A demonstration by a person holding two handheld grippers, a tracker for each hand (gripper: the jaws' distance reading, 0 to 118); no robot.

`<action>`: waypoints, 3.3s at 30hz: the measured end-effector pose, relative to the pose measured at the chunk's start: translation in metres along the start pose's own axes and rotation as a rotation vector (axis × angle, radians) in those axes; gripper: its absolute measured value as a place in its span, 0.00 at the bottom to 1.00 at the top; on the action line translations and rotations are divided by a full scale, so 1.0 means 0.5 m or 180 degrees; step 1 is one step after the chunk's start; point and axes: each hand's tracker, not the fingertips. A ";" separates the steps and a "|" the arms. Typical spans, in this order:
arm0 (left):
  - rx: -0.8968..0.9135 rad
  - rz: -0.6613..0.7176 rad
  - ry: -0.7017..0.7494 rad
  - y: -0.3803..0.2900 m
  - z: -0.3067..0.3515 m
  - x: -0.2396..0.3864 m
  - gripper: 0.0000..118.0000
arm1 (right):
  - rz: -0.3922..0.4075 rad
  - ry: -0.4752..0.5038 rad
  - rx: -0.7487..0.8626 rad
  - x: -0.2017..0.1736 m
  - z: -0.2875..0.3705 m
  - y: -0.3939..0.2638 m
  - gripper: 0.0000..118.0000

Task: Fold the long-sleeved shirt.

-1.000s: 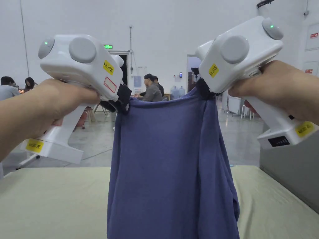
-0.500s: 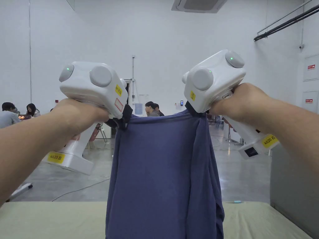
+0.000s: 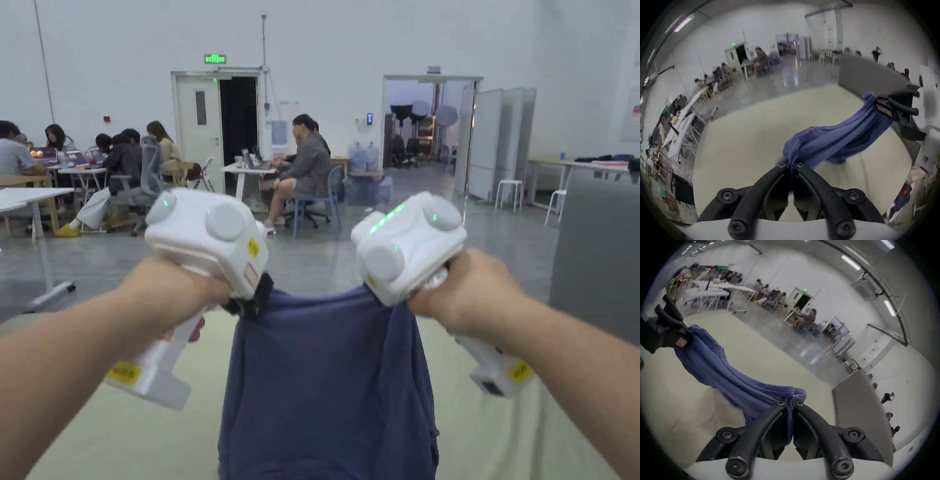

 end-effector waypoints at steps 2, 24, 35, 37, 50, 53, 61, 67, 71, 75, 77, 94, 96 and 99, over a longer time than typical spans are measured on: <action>-0.0222 -0.0067 0.0013 -0.068 -0.074 0.014 0.00 | 0.0018 0.0189 -0.0154 -0.070 -0.049 -0.072 0.01; -0.1404 -0.0861 -0.0839 -0.797 0.073 0.201 0.00 | 0.0268 0.1487 -0.0878 -0.455 0.331 -0.642 0.01; -0.1820 -0.0590 -0.0812 -0.956 0.005 0.235 0.00 | 0.0338 0.1992 -0.1920 -0.570 0.293 -0.743 0.01; -0.1935 -0.0449 -0.0797 -0.976 -0.027 0.231 0.00 | 0.0250 0.2041 -0.2084 -0.575 0.259 -0.755 0.01; -0.1792 0.0362 -0.0936 -0.970 -0.008 0.206 0.34 | -0.0159 0.2131 -0.2141 -0.537 0.250 -0.742 0.13; -0.1149 0.0543 -0.0994 -0.950 0.090 0.178 1.00 | -0.0273 0.1941 -0.1577 -0.470 0.330 -0.717 0.91; -0.0903 0.0799 -0.0822 -1.037 0.188 0.185 0.19 | -0.0948 0.1857 -0.0885 -0.392 0.459 -0.723 0.58; -0.0946 0.1467 -0.0950 -1.094 0.170 0.180 0.00 | -0.1340 0.2071 -0.1037 -0.451 0.443 -0.778 0.00; -0.0921 0.1700 -0.0786 -1.069 0.141 0.164 0.00 | -0.1453 0.2160 -0.1038 -0.454 0.427 -0.769 0.00; -0.0977 0.1206 -0.0247 -1.041 0.094 0.196 0.98 | -0.1332 0.2085 -0.0982 -0.441 0.407 -0.743 0.00; -0.0904 0.1048 -0.0330 -1.030 0.088 0.214 1.00 | -0.1282 0.2087 -0.0971 -0.425 0.393 -0.723 0.00; -0.0988 0.1388 -0.1029 -1.016 0.061 0.201 0.00 | -0.0787 0.2131 -0.1195 -0.429 -0.274 -0.181 1.00; -0.0984 0.1442 -0.1002 -1.015 0.069 0.193 0.00 | -0.0799 0.1800 -0.1254 -0.446 -0.364 -0.146 1.00; -0.0968 0.1516 -0.1014 -1.016 0.069 0.182 0.00 | -0.0453 0.1554 -0.1556 -0.495 -0.450 -0.104 0.88</action>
